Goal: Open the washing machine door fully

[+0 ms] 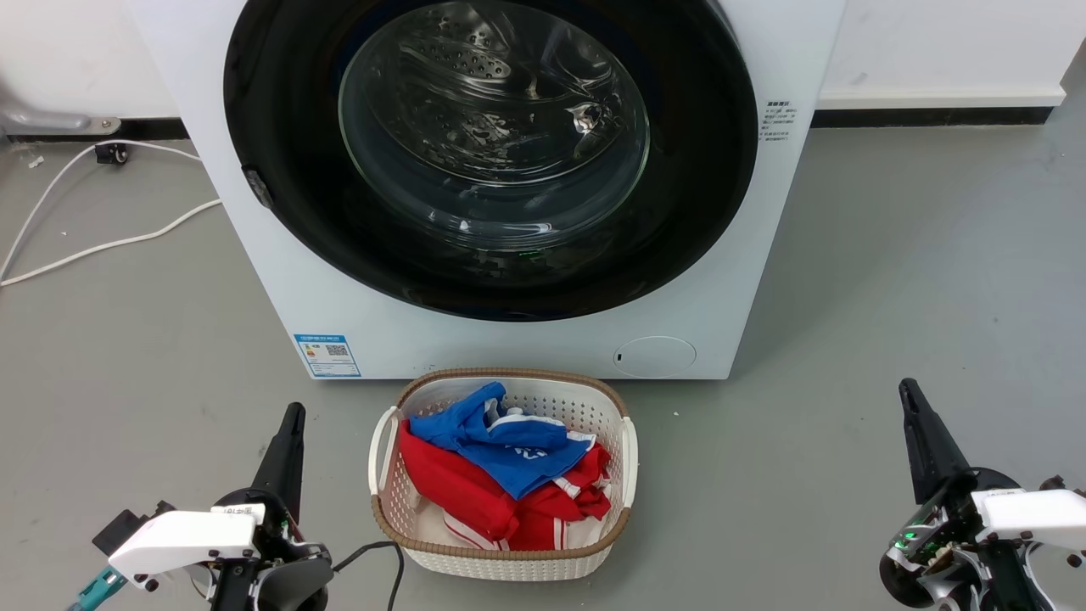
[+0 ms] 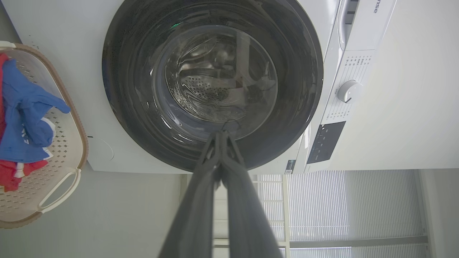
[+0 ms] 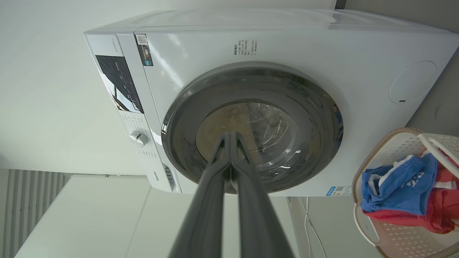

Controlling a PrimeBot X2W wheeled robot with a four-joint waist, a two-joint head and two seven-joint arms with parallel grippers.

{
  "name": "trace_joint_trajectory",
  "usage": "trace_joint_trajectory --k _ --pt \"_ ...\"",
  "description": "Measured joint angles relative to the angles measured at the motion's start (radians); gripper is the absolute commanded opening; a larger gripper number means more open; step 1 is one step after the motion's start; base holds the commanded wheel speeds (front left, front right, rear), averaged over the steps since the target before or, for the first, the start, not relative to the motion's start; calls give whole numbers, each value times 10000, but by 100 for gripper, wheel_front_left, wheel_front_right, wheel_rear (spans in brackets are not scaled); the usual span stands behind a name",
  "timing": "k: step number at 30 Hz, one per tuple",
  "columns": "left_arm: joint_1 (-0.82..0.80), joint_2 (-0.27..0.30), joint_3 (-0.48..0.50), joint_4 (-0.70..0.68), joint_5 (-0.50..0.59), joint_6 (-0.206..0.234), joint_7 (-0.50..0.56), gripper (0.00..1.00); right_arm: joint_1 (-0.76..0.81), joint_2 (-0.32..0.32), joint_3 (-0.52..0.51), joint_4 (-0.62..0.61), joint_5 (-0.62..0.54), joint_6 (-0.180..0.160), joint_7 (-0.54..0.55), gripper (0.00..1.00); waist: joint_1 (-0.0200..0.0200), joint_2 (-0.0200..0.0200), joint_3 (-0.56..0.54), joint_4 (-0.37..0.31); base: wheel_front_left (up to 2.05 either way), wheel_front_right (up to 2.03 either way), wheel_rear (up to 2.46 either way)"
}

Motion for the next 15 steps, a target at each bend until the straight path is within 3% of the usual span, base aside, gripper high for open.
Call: trace_joint_trajectory --k 9,10,15 --pt "0 0 0 0 0 0 0 0 0 0 0 0 0 0 0 0 0 0 0 0 0 0 0" --pt "32 -6 -8 58 2 0 -2 100 31 2 4 56 -2 0 0 100 0 0 0 0 0 0 0" --pt "297 -40 -161 286 0 17 -119 100 339 17 17 245 -15 -15 -19 100 0 0 -1 -4 0 0 0"
